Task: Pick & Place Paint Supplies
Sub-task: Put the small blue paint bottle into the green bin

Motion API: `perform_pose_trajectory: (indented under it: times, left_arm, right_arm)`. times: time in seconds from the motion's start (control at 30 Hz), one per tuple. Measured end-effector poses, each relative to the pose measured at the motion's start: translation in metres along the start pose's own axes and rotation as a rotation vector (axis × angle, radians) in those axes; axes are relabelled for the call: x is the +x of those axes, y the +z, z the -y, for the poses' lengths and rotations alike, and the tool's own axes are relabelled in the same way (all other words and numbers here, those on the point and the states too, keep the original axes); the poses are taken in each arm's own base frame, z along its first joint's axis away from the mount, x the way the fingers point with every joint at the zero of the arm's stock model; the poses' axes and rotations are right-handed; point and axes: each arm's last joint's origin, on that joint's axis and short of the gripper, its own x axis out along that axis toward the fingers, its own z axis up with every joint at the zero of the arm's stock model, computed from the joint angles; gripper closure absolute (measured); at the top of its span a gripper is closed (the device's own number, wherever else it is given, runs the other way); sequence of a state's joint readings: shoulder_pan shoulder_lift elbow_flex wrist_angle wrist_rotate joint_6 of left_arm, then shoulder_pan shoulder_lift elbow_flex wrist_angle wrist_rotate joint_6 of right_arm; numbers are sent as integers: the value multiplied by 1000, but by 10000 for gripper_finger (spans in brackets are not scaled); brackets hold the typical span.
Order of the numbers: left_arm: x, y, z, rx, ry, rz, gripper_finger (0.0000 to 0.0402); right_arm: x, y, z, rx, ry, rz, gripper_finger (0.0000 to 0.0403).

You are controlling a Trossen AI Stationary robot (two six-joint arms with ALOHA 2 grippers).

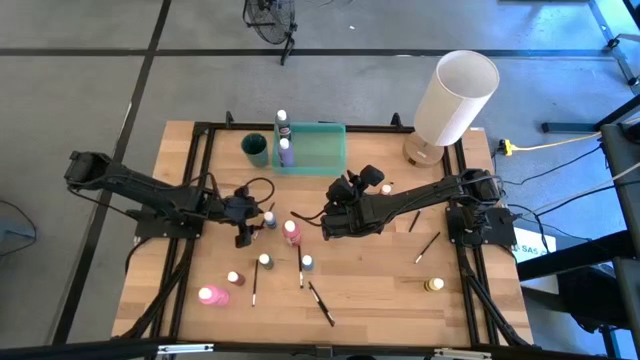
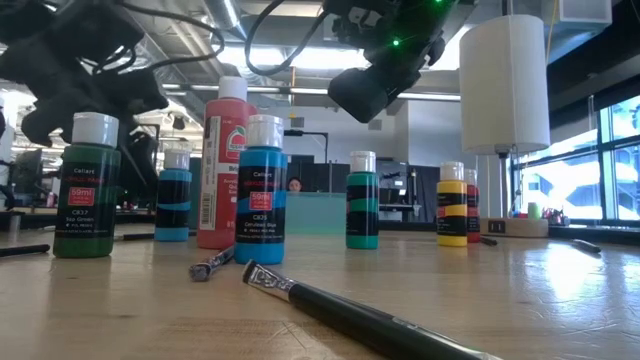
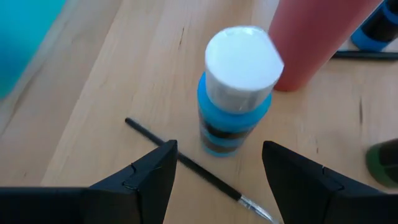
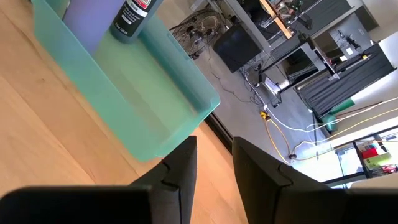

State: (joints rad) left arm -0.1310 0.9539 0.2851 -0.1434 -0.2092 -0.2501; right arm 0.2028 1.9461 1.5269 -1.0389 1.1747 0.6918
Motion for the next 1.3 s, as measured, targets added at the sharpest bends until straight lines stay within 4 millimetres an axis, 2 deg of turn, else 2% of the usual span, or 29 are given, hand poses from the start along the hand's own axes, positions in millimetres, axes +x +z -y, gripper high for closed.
perform_pose_trajectory:
  times: [0.43, 1.3]
  left_arm:
    - [0, 10, 2, 10, 0, 114, 169]
    - [2, 5, 1, -31, -4, 51, 169]
  right_arm:
    - [0, 0, 0, 0, 0, 0, 297]
    - [0, 0, 0, 0, -1, 0, 297]
